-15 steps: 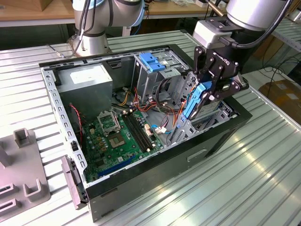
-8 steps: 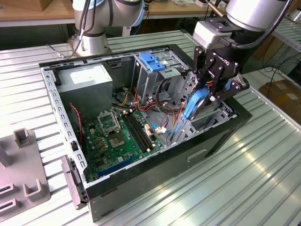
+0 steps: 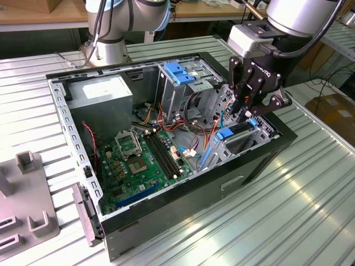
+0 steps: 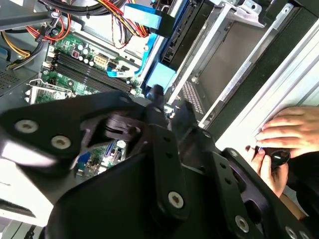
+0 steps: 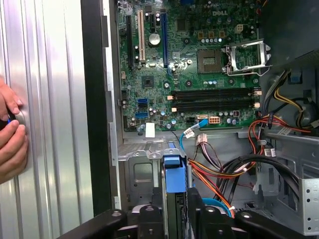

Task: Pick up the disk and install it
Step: 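Insert the disk into the insertion slot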

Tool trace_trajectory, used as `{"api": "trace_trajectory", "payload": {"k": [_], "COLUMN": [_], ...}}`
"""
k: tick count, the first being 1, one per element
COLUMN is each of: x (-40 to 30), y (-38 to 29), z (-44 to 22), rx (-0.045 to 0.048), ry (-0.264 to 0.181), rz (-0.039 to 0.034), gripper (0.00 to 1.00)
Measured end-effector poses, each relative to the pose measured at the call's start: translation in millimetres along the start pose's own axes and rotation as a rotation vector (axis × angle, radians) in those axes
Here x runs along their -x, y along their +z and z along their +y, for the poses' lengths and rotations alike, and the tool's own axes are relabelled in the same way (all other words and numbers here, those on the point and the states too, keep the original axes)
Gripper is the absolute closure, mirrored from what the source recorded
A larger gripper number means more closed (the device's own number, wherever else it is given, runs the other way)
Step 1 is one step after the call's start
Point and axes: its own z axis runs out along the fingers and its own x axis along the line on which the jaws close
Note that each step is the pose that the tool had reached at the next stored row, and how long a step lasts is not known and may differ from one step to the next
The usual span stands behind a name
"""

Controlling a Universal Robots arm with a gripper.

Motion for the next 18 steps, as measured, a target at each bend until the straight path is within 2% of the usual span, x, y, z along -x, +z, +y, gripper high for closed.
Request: {"api": "trace_trajectory", "payload": {"k": [3,12,18], "x": [0.0,0.4,0.4], "y": [0.1,0.4,0.5], "z": [-0.3,-5.5,-5.6], "rx": [0.0000,0.0000,0.0000], "ry": [0.000,0.000,0.000], "rz": [-0.0001,-0.0001,-0.0001], "gripper": [0.82,0.82,0.82]}}
